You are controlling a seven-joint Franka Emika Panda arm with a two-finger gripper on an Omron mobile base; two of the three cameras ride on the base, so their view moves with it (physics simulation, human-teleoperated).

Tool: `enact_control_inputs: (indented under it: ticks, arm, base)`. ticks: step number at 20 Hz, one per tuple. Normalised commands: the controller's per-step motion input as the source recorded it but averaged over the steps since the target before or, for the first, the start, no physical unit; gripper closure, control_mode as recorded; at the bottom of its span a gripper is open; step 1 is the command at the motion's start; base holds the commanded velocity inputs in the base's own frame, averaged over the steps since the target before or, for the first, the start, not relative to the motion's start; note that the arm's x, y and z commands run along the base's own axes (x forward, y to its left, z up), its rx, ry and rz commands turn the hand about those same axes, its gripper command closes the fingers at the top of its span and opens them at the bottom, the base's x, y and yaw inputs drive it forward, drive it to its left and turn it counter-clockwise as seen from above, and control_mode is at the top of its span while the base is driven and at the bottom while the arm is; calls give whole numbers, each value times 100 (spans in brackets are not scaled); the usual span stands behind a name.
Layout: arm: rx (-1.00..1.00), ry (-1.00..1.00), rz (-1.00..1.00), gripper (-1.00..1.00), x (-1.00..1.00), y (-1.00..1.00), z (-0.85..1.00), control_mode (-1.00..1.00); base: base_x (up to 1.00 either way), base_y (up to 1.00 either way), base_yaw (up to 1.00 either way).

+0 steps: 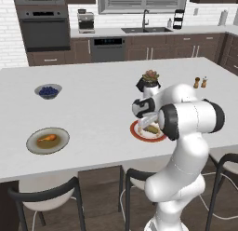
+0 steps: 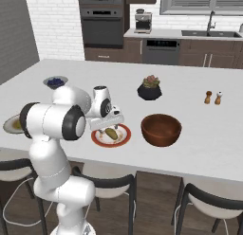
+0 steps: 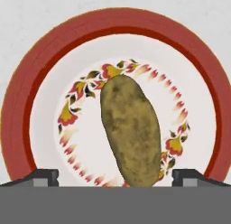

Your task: Pick the chicken drumstick and potato from their plates and place them in the bowl. Then put the bowl in the fridge.

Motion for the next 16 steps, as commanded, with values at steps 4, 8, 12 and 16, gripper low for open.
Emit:
enact_control_inputs:
  ticks: [4,8,12,16]
  arm:
    - [-1,0,1,-100,23,0,-28,-100]
    - [0,0,1,-100,15,0,-30,-100]
    - [0,0,2,-100,18,-2,-27,-100]
    - [0,0,2,-100,0,0,-20,-100]
  base:
    - [0,0,0]
    - [0,0,0]
    - [0,0,0]
    - [0,0,0]
